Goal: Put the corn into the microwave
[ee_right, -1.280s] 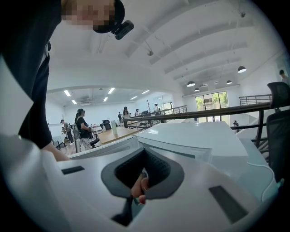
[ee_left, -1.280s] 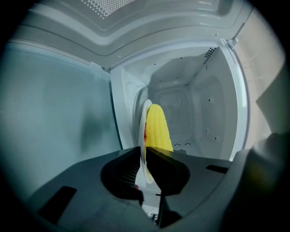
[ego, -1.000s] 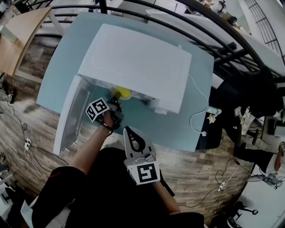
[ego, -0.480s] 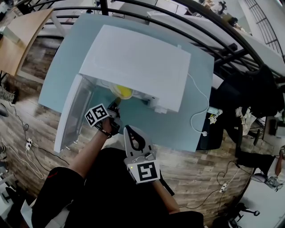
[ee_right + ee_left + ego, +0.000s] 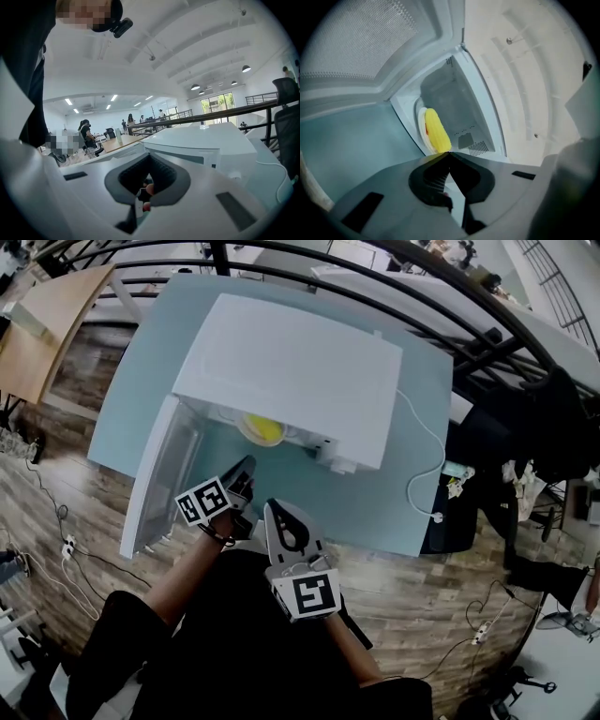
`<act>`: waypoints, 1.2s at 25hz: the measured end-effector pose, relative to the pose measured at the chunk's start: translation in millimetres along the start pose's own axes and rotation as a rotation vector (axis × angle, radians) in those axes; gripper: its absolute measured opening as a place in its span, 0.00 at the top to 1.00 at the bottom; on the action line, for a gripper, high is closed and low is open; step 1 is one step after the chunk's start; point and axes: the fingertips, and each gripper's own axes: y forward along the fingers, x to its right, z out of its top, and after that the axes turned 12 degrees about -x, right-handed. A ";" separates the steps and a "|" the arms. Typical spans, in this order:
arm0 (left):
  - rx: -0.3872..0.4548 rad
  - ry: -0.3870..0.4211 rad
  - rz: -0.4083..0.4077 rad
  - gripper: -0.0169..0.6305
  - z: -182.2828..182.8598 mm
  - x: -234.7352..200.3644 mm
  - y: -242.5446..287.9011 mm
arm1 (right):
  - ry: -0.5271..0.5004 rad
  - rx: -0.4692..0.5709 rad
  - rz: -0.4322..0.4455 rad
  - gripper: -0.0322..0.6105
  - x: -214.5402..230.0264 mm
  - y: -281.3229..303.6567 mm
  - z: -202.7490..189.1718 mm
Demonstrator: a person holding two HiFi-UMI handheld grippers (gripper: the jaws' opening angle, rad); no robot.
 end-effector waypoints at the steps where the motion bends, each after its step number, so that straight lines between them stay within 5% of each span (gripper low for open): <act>1: 0.000 0.023 0.002 0.97 -0.7 4.0 -3.8 | -0.002 0.012 -0.003 0.94 0.5 0.0 0.8; 10: -0.025 0.341 -0.001 0.97 -11.4 48.0 -32.8 | 0.025 -0.006 0.001 0.94 1.7 1.9 0.0; 17: 0.063 0.623 0.009 0.97 -7.2 102.5 -72.7 | 0.031 0.042 -0.024 0.94 15.4 0.1 4.3; 30: 0.151 0.891 0.057 0.97 0.1 154.8 -116.0 | 0.016 0.095 -0.052 0.94 23.7 -19.2 22.0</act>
